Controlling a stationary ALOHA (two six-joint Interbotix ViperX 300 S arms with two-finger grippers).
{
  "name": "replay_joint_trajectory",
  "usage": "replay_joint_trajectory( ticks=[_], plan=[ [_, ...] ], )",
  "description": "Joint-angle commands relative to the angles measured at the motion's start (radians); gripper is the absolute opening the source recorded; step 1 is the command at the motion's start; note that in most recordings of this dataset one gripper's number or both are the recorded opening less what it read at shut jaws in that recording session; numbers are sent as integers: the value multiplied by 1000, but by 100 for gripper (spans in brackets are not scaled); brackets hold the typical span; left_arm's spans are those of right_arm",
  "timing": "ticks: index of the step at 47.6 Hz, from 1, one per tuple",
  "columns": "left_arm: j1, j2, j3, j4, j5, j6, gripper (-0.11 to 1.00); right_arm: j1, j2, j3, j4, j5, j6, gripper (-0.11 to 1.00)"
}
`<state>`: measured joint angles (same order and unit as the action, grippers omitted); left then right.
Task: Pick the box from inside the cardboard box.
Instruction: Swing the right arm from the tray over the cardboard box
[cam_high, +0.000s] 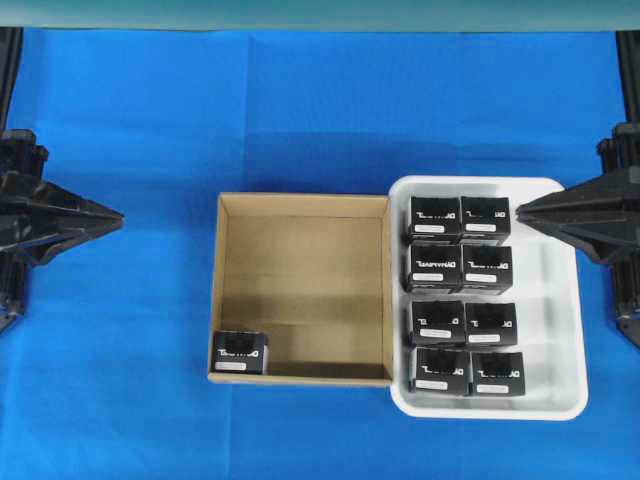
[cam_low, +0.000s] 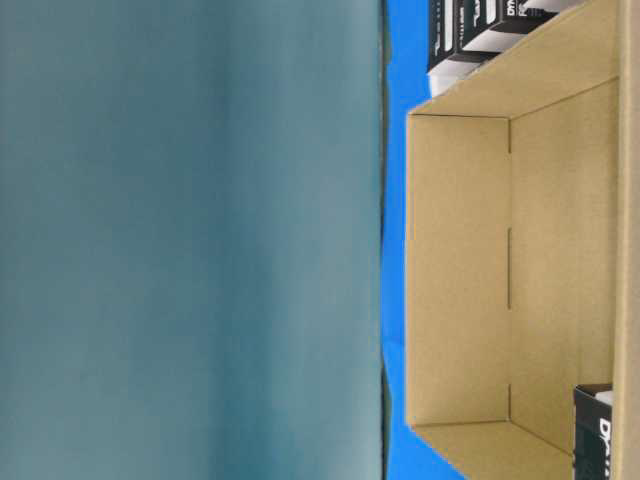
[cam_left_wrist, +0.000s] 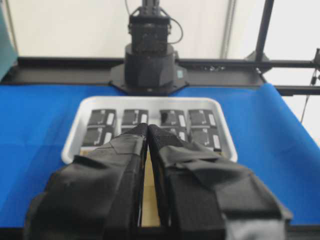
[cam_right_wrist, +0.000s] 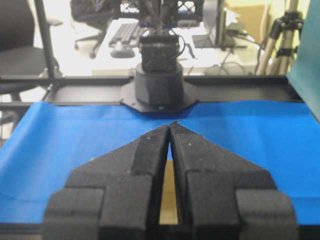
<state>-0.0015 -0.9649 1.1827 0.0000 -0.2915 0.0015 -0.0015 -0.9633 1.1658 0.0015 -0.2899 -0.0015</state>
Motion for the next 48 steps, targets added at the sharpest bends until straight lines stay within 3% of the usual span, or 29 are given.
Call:
replay_joint_trajectory(
  ticks=[1,4,8,18,28,48],
  plan=[
    [6,-2,-40,17,5,-9,14,-5,21,-21,15,-2,17,14],
    [8,-2,-46,17,18,-9,16,-5,48,-41,64,26,28,9],
    [6,-2,-57,17,37,-8,7,-9,115,-91,117,110,60,7],
    [6,-6,-77,17,83,-9,2,3,334,-250,118,310,117,7],
    [3,-9,-84,17,110,-12,2,15,565,-431,117,483,121,7],
    [3,-9,-86,17,135,-11,2,34,1000,-945,117,1074,118,7]
  ],
)
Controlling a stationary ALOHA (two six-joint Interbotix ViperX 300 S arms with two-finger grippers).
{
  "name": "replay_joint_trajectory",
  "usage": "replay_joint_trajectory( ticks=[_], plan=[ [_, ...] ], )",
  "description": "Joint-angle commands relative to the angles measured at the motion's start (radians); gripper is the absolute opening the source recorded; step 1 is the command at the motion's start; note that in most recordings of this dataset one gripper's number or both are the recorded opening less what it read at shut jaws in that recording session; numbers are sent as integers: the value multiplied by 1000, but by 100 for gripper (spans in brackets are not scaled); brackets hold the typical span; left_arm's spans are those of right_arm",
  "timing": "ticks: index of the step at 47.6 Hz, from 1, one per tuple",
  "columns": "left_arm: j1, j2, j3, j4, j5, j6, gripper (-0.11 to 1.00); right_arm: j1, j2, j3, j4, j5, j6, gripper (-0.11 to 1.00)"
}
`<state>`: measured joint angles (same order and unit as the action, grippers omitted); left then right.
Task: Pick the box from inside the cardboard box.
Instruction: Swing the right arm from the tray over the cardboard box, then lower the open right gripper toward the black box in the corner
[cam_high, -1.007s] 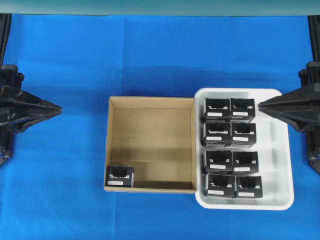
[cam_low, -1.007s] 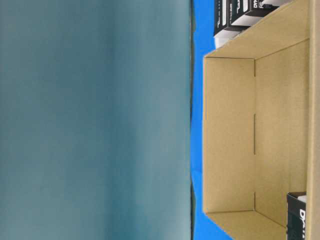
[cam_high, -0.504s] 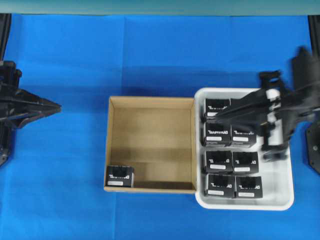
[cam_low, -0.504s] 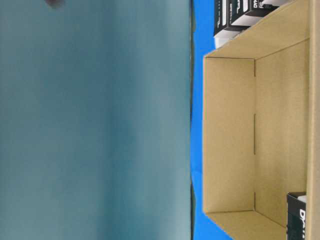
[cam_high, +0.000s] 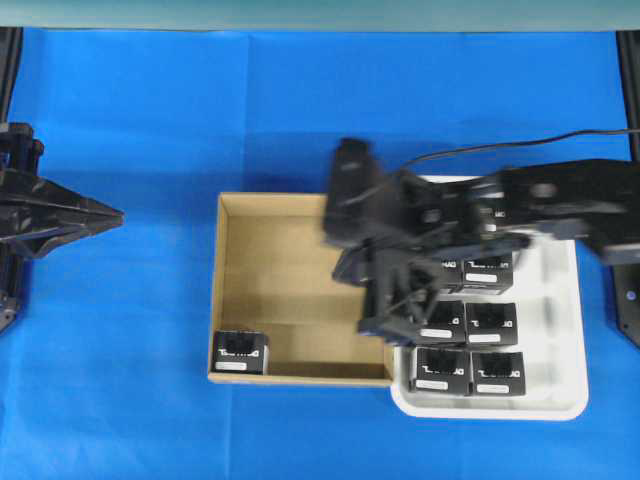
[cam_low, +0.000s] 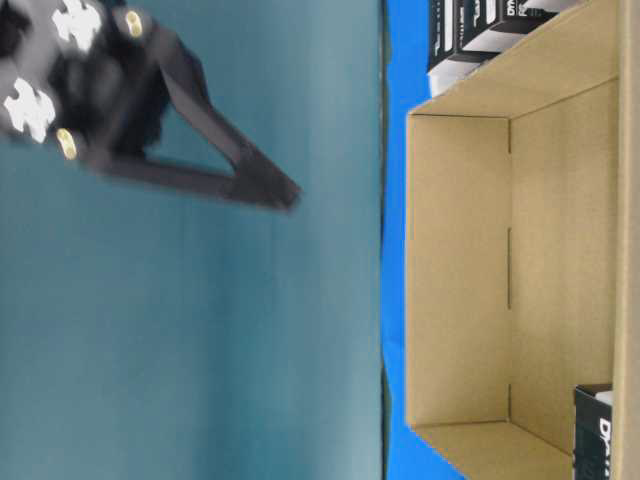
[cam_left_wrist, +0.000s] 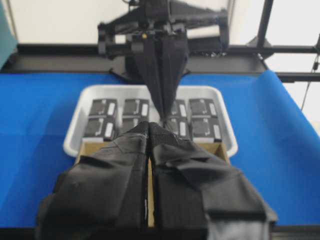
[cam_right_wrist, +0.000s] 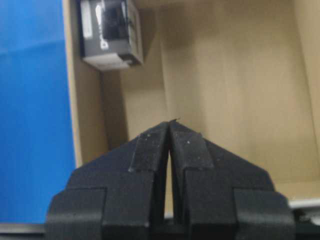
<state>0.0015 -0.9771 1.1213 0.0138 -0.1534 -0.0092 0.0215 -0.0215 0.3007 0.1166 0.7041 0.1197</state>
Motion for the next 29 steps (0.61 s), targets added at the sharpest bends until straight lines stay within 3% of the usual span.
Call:
replay_joint_trajectory(
  ticks=[1,10,20,29],
  plan=[
    [0,3,-25,3,-3,0,2,11,74,-100,2,101,-6,8],
    [0,0,-25,3,-3,-2,2,14,184,-218,2,206,-14,11],
    [-2,0,-25,3,-2,-2,2,14,250,-282,2,215,-15,15],
    [-2,0,-25,3,-2,-2,2,11,282,-311,2,190,-17,29]
  ],
)
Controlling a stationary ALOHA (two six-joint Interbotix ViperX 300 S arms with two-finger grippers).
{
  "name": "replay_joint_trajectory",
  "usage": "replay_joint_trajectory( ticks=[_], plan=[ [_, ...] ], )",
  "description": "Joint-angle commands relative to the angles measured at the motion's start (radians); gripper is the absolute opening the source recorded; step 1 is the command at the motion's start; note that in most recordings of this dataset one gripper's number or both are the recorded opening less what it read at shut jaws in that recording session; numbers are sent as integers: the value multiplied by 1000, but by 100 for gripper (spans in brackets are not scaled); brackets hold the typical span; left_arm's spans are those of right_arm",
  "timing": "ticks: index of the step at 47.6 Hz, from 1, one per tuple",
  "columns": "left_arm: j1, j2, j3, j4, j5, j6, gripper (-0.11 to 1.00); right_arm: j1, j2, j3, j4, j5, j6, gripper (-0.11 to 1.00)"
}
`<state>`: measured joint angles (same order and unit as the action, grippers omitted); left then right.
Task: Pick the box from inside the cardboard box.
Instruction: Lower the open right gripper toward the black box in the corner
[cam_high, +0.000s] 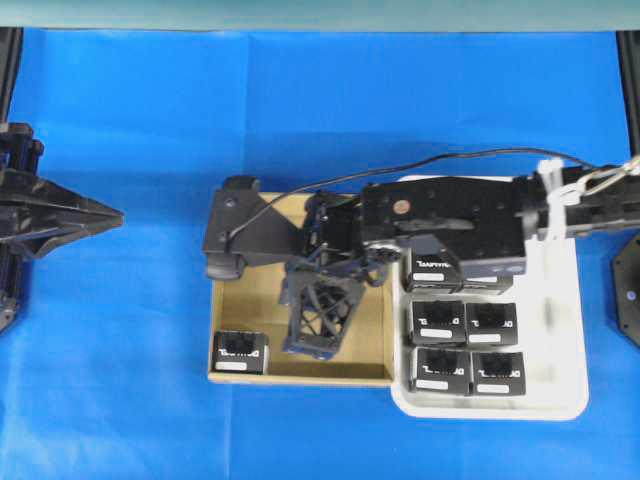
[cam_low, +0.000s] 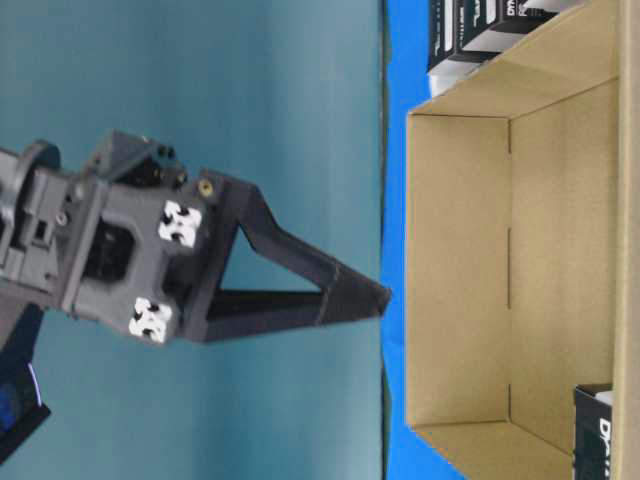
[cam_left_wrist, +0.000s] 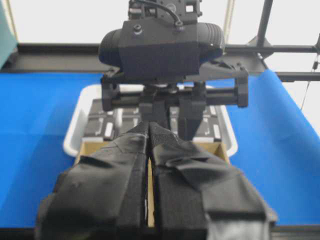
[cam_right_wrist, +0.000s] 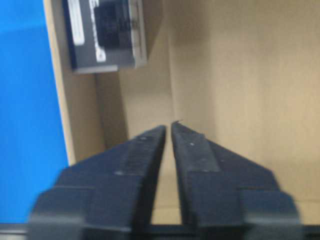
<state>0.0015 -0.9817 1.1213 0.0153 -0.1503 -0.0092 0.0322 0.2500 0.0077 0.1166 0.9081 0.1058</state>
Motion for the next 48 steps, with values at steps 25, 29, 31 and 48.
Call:
replay_joint_trajectory(
  ticks=[25,29,31,48],
  plan=[
    [0,6,-25,2,29,-2,2,5,163,-121,28,-38,-49,98],
    [0,5,-25,2,48,0,2,6,190,-147,49,-43,-51,98],
    [0,3,-25,2,55,-2,2,5,201,-158,61,-44,-52,98],
    [0,-21,-28,2,67,0,2,3,259,-241,199,40,-143,98]
  ],
)
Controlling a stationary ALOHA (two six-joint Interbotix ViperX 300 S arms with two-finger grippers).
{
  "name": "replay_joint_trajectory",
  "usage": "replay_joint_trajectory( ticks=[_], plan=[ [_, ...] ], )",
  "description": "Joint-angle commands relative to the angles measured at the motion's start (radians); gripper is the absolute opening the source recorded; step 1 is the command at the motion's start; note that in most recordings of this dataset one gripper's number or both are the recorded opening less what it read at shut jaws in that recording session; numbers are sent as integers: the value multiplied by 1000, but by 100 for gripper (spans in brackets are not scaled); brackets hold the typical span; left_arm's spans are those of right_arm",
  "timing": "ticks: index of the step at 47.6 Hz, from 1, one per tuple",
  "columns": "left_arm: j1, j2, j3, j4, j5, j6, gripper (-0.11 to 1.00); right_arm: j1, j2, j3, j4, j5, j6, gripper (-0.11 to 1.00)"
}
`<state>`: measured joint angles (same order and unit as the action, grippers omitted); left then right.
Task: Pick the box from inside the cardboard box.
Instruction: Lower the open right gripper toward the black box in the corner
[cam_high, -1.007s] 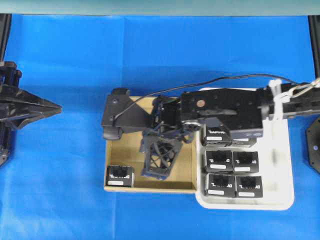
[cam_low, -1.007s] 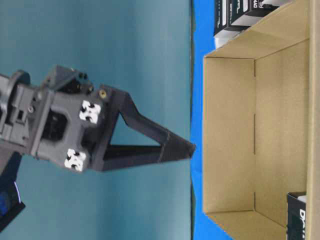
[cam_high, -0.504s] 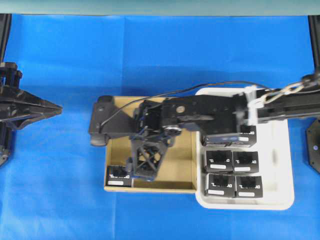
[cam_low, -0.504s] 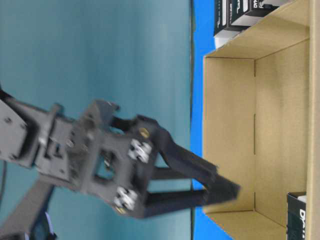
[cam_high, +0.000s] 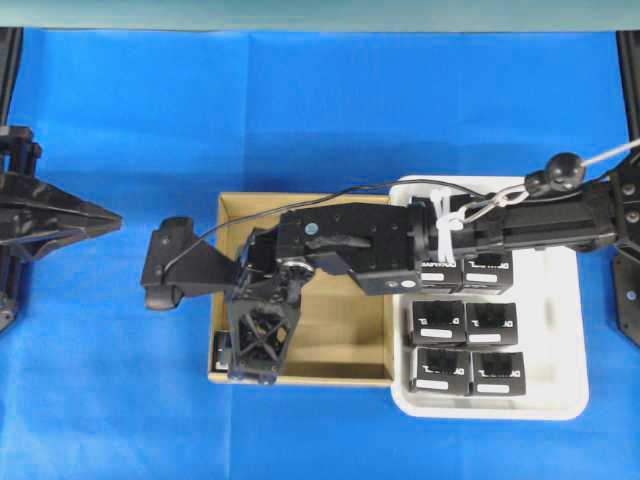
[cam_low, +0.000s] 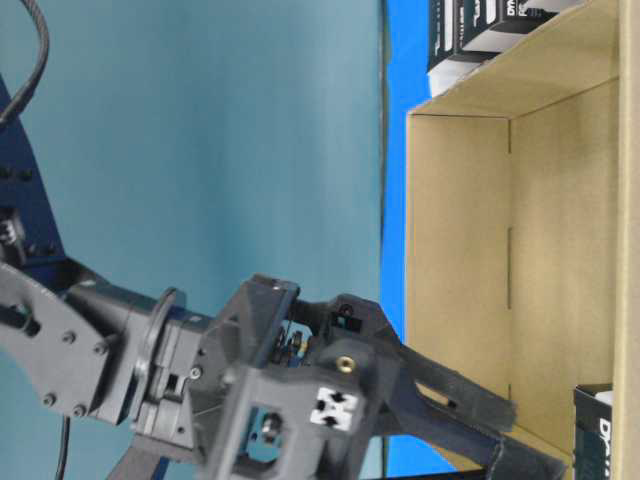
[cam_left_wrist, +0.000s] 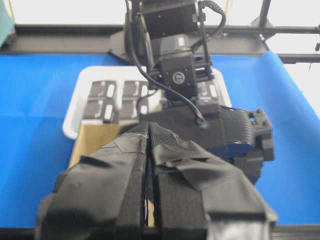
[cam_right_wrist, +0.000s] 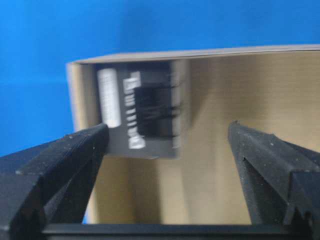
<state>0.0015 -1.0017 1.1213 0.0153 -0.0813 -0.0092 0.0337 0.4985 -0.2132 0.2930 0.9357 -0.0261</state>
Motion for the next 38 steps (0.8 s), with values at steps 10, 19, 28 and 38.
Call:
replay_joint_trajectory(
  ticks=[10,19,28,38],
  plan=[
    [-2,-5,-28,2,44,-2,2,3,54,-60,29,15,-25,98],
    [-3,-29,-31,2,103,-2,2,2,67,-60,29,15,-28,98],
    [-3,-66,-34,2,163,-2,2,3,71,-43,28,2,-32,98],
    [-3,-77,-34,2,167,-2,2,11,91,-44,29,-15,-51,98]
  ],
)
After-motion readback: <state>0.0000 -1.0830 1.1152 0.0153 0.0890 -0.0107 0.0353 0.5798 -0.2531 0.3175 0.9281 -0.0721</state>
